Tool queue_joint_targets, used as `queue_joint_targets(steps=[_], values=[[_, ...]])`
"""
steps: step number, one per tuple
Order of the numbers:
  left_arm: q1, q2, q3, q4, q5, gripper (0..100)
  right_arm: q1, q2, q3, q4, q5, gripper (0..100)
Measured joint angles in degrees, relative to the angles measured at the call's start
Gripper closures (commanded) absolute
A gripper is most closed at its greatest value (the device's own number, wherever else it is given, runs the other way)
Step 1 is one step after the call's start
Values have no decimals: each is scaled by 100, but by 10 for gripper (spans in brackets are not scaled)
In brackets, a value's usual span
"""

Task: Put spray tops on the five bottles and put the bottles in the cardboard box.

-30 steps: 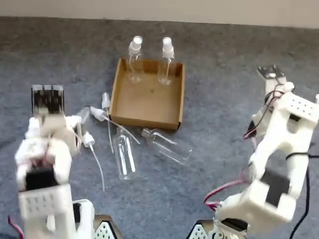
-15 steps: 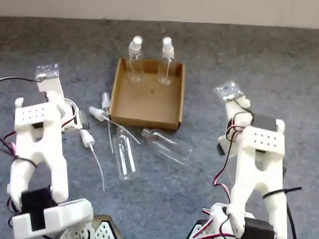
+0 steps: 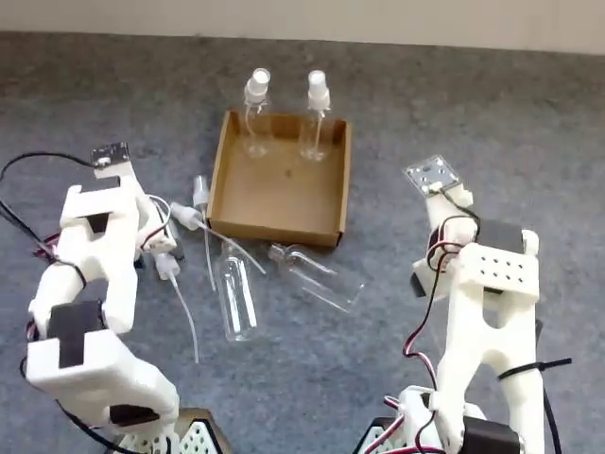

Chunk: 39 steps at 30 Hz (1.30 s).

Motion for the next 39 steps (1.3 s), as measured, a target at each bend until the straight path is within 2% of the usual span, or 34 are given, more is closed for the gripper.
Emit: queue_joint_targets(steps=[4, 17, 20, 24, 29, 33, 39], values=[[18, 176, -44, -44, 9, 921, 0, 0, 0, 0, 0, 994], [35, 185, -246, -53, -53, 957, 0, 0, 0, 0, 0, 994], [9, -141, -563, 88, -97, 958, -9, 0, -18, -9, 0, 994], [18, -1187, -1187, 695, -343, 958, -316, 0, -615, -229, 0, 994], [18, -2936, -1934, 1187, -404, 959, -1178, -53, -1407, -316, -246, 995], [18, -4299, -2374, 1240, -404, 959, -2215, -536, -1574, -703, -1354, 995], [914, -5512, -2752, 1240, -413, 959, -3648, -1837, -273, -2031, -2251, 995]])
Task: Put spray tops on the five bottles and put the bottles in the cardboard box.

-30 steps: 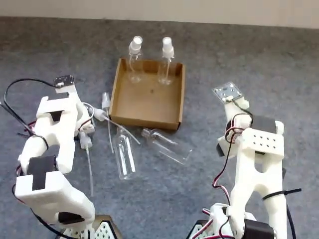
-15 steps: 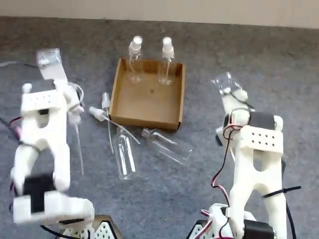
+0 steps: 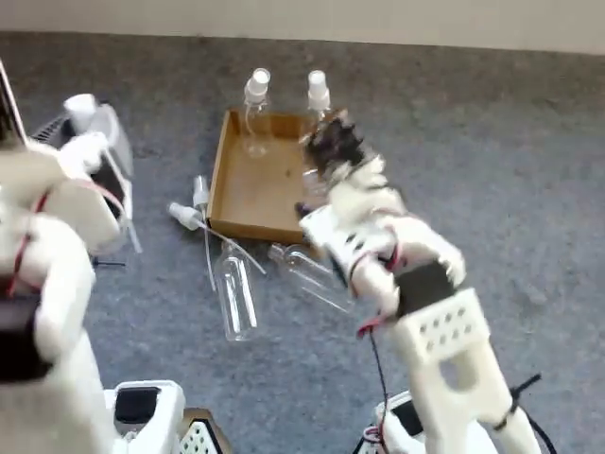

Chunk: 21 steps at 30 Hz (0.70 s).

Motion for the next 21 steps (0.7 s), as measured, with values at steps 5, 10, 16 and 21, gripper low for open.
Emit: queue_joint_targets(steps=[5, 10, 16, 21], values=[[1143, -246, -378, -97, 0, 959, -747, -1240, 1820, -1169, -273, 995], [2180, -105, -422, -730, 0, 959, -1116, -2541, 3182, -1477, -308, 995], [3376, 431, -422, -1029, 0, 959, -1160, -3701, 3859, -1495, -308, 995], [3631, 695, -281, -1064, 0, 959, -1160, -4290, 4193, -1495, -308, 995]])
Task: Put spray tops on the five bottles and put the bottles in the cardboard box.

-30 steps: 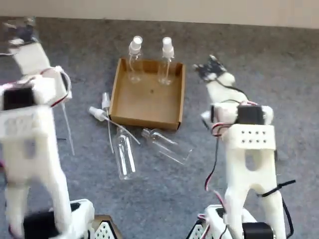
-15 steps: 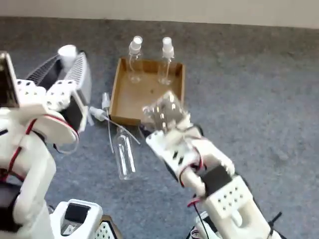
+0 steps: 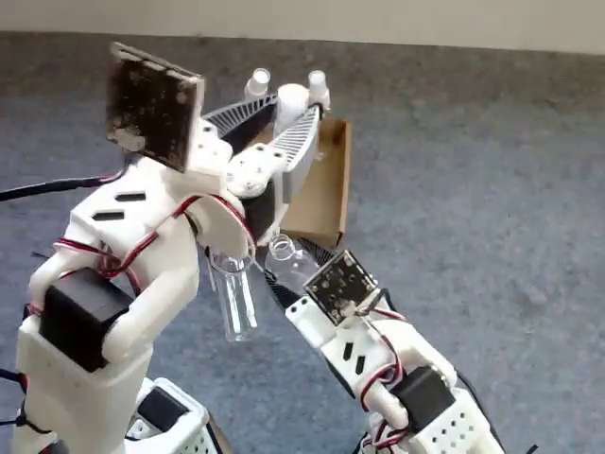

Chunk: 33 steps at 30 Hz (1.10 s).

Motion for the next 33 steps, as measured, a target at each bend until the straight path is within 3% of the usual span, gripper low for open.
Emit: queue_joint_targets(steps=[7, 16, 24, 33], values=[[70, -26, 580, -9, 0, 959, 193, -132, 18, 0, 0, 995], [70, -26, 835, -624, 0, 959, 202, -132, 18, 0, 0, 995], [88, -26, 580, -651, 0, 959, 202, -132, 18, 0, 0, 995], [97, -18, 1213, -651, 0, 959, 202, -132, 18, 0, 0, 995]])
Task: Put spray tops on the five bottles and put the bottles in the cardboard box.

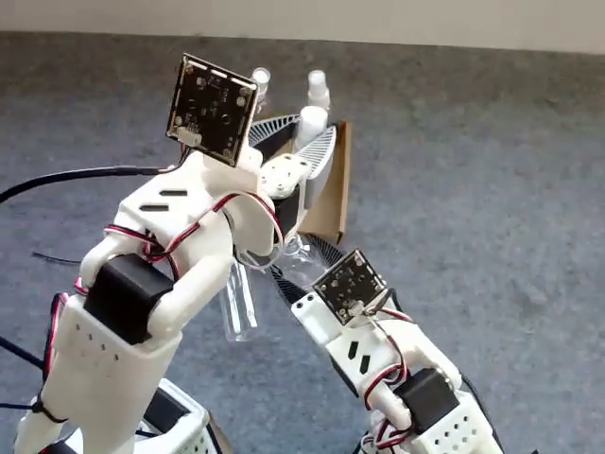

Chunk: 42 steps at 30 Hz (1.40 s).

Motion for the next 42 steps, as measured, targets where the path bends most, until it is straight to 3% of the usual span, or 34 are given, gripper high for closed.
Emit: queue_joint_targets(steps=[8, 14, 18, 30, 42], values=[[0, -220, 1160, 53, -53, 955, -9, -18, 0, 0, 0, 995], [18, -1345, 2426, 167, -862, 952, 9, -18, 0, 0, -334, 995], [18, -1723, 3121, 44, -941, 867, 9, -18, 0, 0, -413, 995], [-360, -1864, 2822, 18, -976, 839, 18, -105, 0, 0, -422, 995], [-413, -1864, 2084, 220, -976, 842, 18, -1354, 466, 0, -422, 995]])
